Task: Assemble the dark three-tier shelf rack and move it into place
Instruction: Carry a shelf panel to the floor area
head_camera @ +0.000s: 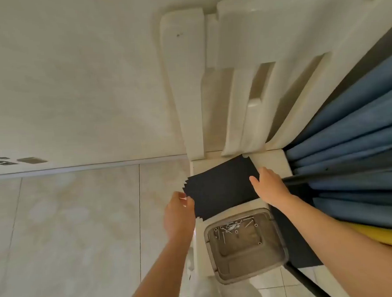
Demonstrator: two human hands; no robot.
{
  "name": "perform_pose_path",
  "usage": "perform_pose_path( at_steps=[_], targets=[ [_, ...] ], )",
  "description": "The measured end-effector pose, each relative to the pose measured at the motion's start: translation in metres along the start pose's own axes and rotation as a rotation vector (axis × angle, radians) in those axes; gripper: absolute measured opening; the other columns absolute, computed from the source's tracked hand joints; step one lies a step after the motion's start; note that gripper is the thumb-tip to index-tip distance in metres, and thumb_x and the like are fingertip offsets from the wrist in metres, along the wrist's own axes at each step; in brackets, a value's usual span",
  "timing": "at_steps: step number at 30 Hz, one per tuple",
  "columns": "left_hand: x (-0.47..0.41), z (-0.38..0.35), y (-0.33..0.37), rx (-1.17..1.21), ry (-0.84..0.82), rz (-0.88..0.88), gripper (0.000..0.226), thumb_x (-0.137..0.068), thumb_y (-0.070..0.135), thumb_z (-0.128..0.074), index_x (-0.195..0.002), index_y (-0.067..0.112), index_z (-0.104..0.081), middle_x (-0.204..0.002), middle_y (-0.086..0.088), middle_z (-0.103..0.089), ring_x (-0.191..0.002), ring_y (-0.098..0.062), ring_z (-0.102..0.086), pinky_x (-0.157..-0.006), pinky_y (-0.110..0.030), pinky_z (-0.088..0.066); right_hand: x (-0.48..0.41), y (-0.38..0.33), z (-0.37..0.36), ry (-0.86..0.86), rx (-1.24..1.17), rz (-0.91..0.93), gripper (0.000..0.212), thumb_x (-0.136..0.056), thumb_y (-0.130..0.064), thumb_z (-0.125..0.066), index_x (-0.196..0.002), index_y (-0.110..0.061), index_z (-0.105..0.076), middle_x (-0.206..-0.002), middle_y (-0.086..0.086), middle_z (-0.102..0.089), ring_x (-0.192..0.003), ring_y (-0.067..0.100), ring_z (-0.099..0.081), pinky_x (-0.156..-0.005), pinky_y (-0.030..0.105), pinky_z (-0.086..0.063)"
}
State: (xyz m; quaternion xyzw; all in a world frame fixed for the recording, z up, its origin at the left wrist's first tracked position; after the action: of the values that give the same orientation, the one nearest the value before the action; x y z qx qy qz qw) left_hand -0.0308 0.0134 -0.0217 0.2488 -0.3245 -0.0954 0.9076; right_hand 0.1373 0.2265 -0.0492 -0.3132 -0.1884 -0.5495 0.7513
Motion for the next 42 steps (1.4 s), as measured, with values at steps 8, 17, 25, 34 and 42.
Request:
perform_pose_path(
  at_steps=[8,17,25,34,42],
  targets=[
    [-0.060,-0.062,-0.059,0.134,-0.038,0.228,0.036,-0.100,0.026,-0.060,-0.132,0.012,-0.051,-0.127,-0.008,-0.061,-0.100,-0.020,-0.055,-0.090,-0.037,-0.049,-0.060,0.012,-0.040,0.042,-0.038,-0.089,0.052,-0.104,-0.035,-0.045,-0.142,-0.001,-0.038,-0.141,0.018,-0.044,-0.126,0.033,-0.048,-0.101,0.039,-0.043],
    [-0.092,-0.109,-0.091,0.285,-0.218,0.359,0.063,-0.100,0.041,-0.057,-0.151,0.012,-0.034,-0.151,-0.010,-0.046,-0.133,-0.034,-0.050,-0.108,-0.046,-0.043,-0.096,0.030,-0.070,0.024,-0.102,-0.181,0.055,-0.104,-0.037,-0.045,-0.141,0.002,-0.037,-0.138,0.021,-0.049,-0.125,0.036,-0.050,-0.102,0.042,-0.045],
    [-0.094,-0.129,-0.091,0.395,-0.268,0.349,0.049,-0.104,0.037,-0.051,-0.145,0.011,-0.041,-0.140,-0.007,-0.056,-0.124,-0.032,-0.057,-0.105,-0.046,-0.048,-0.104,0.034,-0.079,0.024,-0.073,-0.251,0.056,-0.102,-0.044,-0.046,-0.136,0.000,-0.041,-0.131,0.018,-0.055,-0.119,0.036,-0.054,-0.097,0.046,-0.050],
    [-0.103,-0.123,-0.100,0.441,-0.196,0.339,0.048,-0.104,0.030,-0.053,-0.146,0.014,-0.036,-0.136,-0.004,-0.053,-0.106,-0.022,-0.052,-0.093,-0.041,-0.048,-0.107,0.034,-0.090,-0.055,-0.071,-0.286,0.055,-0.100,-0.047,-0.048,-0.129,0.000,-0.053,-0.135,0.017,-0.055,-0.125,0.035,-0.050,-0.102,0.043,-0.045],
    [-0.108,-0.119,-0.109,0.456,-0.213,0.313,0.051,-0.104,0.026,-0.055,-0.149,0.018,-0.033,-0.123,0.004,-0.050,-0.103,-0.021,-0.053,-0.093,-0.041,-0.049,-0.102,0.031,-0.101,-0.054,-0.229,-0.334,0.071,-0.091,-0.052,-0.062,-0.141,-0.005,-0.040,-0.142,0.016,-0.045,-0.130,0.037,-0.046,-0.105,0.049,-0.044]
  ],
)
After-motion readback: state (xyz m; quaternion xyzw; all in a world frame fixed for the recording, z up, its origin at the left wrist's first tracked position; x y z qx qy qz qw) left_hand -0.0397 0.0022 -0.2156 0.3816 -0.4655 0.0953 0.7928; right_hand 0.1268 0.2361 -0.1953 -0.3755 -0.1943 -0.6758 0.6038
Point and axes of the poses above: each hand's wrist, its own x-axis away from the middle knuckle, its own z-axis out of the back of the hand, y = z × x, the point moved 4 cm from there along -x, towards the middle knuckle
